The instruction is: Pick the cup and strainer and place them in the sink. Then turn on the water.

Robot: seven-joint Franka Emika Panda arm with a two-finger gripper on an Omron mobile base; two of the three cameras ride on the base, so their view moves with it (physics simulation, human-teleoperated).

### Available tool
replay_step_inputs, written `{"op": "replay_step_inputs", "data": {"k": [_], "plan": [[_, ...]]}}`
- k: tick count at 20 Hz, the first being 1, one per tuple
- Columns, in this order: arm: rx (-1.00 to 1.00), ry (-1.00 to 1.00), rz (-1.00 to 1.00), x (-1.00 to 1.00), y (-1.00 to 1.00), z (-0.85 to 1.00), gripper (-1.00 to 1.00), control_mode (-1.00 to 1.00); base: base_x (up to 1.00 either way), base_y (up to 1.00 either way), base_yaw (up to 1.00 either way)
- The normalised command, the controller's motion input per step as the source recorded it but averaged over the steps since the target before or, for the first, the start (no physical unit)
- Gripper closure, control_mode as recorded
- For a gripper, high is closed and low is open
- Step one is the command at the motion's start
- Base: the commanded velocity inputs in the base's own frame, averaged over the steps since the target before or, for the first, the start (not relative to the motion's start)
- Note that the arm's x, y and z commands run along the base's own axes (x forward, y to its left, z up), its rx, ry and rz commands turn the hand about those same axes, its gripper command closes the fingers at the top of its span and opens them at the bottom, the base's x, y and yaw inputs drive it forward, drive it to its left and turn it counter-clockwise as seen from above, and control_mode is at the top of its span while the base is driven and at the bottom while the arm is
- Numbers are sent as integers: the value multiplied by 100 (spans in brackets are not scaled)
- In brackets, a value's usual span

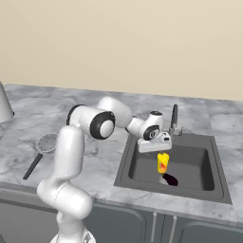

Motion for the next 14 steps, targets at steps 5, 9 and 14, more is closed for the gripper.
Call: {"op": "replay_step_inputs", "data": {"k": [5, 9, 14], "plan": [[0, 0, 0, -38, 11, 40, -100, -100, 0, 0, 0], [0, 0, -3, -41, 6, 50, -100, -100, 0, 0, 0], [0, 1, -5, -41, 17, 50, -100, -100, 0, 0, 0]]}}
